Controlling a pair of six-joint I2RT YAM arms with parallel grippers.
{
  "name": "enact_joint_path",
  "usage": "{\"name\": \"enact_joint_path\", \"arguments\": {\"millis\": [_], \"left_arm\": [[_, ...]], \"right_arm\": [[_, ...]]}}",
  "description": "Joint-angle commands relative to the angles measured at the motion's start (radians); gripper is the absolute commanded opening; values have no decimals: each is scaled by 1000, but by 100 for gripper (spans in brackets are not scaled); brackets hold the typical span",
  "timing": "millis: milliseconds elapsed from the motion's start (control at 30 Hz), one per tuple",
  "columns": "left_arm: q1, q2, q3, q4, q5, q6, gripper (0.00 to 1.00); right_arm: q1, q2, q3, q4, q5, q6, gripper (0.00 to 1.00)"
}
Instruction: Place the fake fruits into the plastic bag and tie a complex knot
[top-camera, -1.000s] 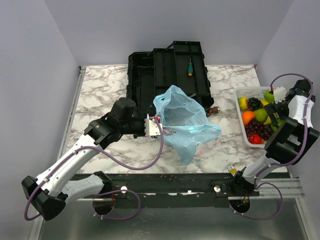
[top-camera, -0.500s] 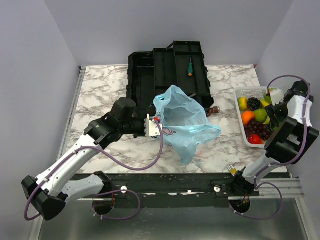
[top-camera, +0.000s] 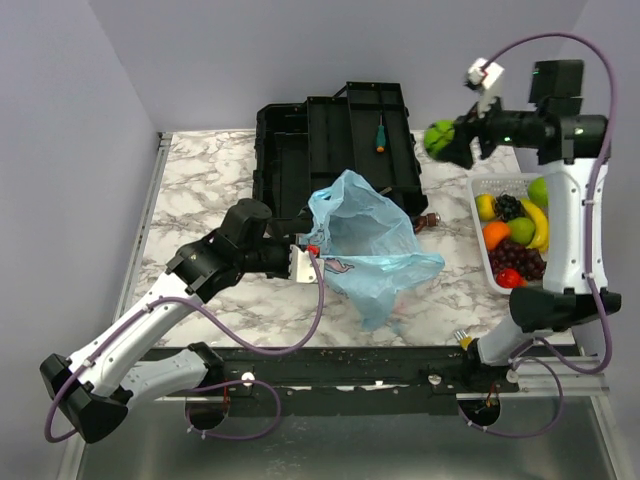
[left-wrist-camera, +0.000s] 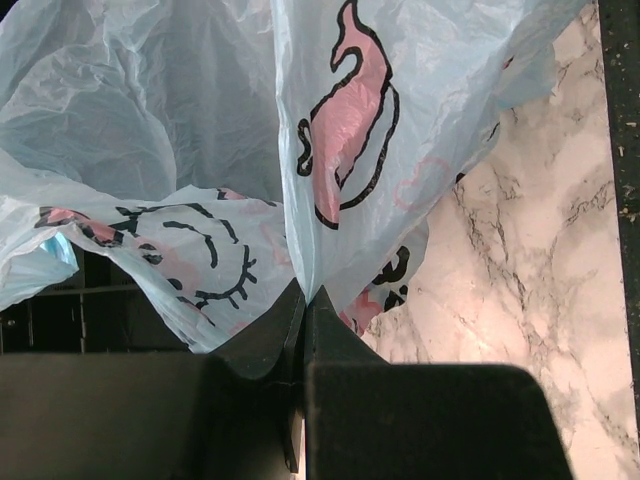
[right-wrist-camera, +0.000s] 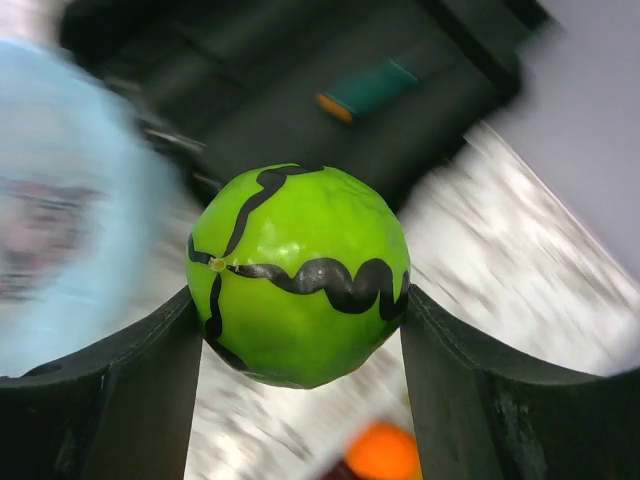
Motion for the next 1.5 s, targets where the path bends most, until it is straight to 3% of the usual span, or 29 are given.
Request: {"name": "enact_joint_path", "arguments": {"millis": [0, 100, 233, 467, 600, 667, 733, 967, 1300, 1367, 1467], "left_arm": [[-12, -29, -22, 7, 46, 62, 0], [-16, -42, -36, 14, 45, 76, 0], [-19, -59, -52, 12, 40, 83, 0], [-21, -80, -91, 15, 35, 77, 0], [-21, -83, -106, 20, 33, 77, 0], [-21, -84, -114, 22, 33, 75, 0], [-21, -85, -122, 22, 34, 76, 0], [-22, -80, -120, 28, 31, 68, 0], [-22, -77, -101, 20, 23, 55, 0], [-22, -78, -100, 18, 23, 53, 0], [-23, -81, -101, 21, 25, 50, 0]], "right_arm": [[277, -102, -67, 35, -264, 258, 33], [501, -139, -203, 125, -211, 302, 33], [653, -171, -425, 187, -120, 264, 31], [762, -238, -769, 342, 73, 221, 32], [767, -230, -841, 358, 145, 208, 41], [768, -227, -842, 335, 153, 196, 61], [770, -231, -830, 318, 155, 195, 74], [770, -253, -672, 273, 117, 250, 91], [751, -284, -391, 231, 130, 327, 93], [695, -279, -346, 231, 141, 350, 93], [482, -254, -282, 214, 62, 355, 92]]}}
